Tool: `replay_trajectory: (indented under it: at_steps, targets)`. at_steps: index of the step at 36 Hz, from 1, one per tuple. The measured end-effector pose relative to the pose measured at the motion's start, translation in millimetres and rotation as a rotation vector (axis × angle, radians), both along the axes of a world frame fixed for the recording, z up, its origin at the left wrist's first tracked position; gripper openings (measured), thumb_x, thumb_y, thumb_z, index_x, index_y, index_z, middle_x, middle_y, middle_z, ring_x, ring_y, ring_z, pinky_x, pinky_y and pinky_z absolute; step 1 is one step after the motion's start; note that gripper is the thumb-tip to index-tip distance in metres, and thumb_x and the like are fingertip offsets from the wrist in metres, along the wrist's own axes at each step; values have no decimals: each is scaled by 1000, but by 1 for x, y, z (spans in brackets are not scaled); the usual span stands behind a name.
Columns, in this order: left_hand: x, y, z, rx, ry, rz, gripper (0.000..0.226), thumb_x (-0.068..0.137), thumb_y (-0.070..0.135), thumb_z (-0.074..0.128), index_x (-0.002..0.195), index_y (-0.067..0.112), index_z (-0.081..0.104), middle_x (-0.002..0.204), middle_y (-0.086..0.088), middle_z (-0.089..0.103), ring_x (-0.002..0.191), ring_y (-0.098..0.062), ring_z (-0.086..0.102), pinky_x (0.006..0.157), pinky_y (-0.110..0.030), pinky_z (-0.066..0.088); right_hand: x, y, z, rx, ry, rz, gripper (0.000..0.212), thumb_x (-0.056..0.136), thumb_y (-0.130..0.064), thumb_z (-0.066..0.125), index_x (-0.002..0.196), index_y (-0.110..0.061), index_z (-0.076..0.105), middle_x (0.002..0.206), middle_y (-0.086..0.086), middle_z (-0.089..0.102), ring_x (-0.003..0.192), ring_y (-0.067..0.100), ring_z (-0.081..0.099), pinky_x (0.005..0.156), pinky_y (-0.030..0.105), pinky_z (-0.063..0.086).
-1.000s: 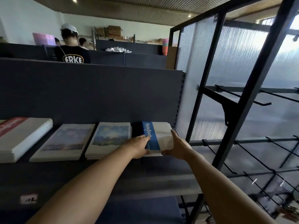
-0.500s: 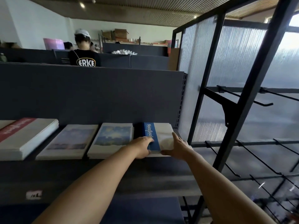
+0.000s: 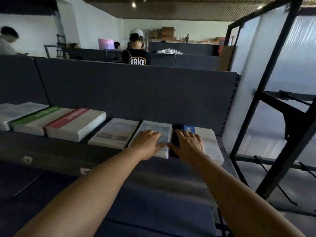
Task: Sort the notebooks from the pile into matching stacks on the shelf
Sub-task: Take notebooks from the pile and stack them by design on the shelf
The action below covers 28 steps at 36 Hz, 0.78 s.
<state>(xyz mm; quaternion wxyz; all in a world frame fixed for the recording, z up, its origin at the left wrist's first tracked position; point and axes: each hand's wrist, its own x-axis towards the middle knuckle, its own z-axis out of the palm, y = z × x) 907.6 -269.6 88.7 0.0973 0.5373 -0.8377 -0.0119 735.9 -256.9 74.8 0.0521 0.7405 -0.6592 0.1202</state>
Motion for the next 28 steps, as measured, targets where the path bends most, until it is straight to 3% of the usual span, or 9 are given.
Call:
replay_trajectory:
  at_steps: [8, 16, 28]
  targets:
    - [125, 23, 5, -42, -20, 215, 44, 100, 47, 38, 132, 21, 50, 140, -2, 49, 125, -21, 46, 100, -34, 39, 104, -13, 3, -5, 37, 196, 65, 95, -59, 33, 148, -21, 26, 150, 2, 35, 135, 26, 36, 110, 41, 25]
    - [258, 60, 2, 45, -78, 470, 53, 100, 52, 30, 143, 22, 39, 148, -2, 38, 135, -23, 35, 107, -38, 31, 234, -14, 8, 129, 97, 312, 62, 97, -57, 32, 146, -20, 28, 147, 8, 39, 132, 30, 39, 109, 44, 26]
    - [463, 112, 1, 14, -121, 616, 52, 100, 53, 31, 139, 21, 44, 144, -2, 44, 132, -22, 38, 107, -37, 32, 440, 0, 16, 141, 146, 445, 56, 96, -55, 35, 139, -19, 37, 138, 9, 47, 123, 29, 45, 102, 44, 30]
